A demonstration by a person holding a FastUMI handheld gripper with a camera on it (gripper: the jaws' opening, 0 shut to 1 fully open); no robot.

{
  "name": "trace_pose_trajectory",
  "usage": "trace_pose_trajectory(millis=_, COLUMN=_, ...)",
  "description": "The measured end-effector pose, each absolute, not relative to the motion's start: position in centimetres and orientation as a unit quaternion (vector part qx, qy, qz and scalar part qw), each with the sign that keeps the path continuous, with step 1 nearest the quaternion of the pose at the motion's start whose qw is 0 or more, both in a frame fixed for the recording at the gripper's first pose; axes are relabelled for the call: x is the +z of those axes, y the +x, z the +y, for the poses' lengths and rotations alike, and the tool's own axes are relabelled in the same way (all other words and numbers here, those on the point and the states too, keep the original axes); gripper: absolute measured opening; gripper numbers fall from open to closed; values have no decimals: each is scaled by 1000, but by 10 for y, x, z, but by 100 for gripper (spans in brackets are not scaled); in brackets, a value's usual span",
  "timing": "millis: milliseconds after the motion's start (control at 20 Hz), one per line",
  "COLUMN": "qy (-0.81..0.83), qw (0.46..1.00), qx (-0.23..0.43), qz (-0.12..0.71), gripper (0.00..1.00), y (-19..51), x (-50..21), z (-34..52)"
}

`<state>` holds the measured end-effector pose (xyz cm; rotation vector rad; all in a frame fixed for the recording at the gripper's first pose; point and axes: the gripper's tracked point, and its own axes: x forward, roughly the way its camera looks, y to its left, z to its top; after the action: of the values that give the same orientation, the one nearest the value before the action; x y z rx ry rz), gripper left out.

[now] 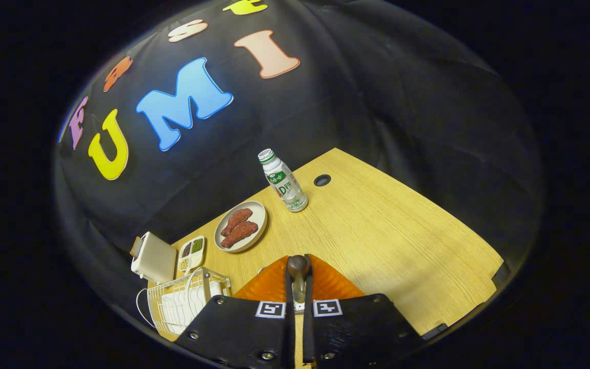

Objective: Take the plate from the dish rack, then take the spoon from the basket and place it into the plate.

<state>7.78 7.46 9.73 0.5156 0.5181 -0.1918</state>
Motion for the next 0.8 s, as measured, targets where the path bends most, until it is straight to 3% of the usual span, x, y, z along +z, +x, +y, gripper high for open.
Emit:
trace_pose_trajectory(millis=450, qy=257, qw=939, qx=-41, qz=225, gripper=5, y=49, x=162, z=102)
trace_pose_trajectory(millis=800, qy=247, qw=932, qx=44, qz=262, gripper=6, y=13, x=154, z=189)
